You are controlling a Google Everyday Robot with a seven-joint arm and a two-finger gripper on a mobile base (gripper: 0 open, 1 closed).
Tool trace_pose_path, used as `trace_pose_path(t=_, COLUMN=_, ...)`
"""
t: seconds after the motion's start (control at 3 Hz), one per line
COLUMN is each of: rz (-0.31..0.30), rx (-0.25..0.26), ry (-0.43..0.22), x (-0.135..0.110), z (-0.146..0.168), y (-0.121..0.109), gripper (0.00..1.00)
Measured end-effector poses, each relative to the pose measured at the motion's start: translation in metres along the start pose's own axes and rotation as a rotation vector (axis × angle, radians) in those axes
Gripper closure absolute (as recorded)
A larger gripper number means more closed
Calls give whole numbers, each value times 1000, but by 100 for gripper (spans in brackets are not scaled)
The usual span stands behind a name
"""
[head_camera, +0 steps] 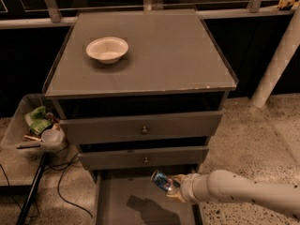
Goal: Place redbull can into bottom drawer
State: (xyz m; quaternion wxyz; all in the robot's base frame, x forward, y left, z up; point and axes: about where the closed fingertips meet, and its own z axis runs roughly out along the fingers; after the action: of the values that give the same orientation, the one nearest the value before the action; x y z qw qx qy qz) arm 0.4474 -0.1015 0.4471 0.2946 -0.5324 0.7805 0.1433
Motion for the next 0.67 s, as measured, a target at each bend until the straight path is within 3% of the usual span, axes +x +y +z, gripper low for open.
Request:
trace_pose_path(t=0.33, rz=30, rx=5, ry=-64, x=10, z=9, y=-13, gripper=100)
trace_pose_path(t=0.67, rz=111, rx=40, ry=-121, x=30, z=9, y=-36, gripper=100)
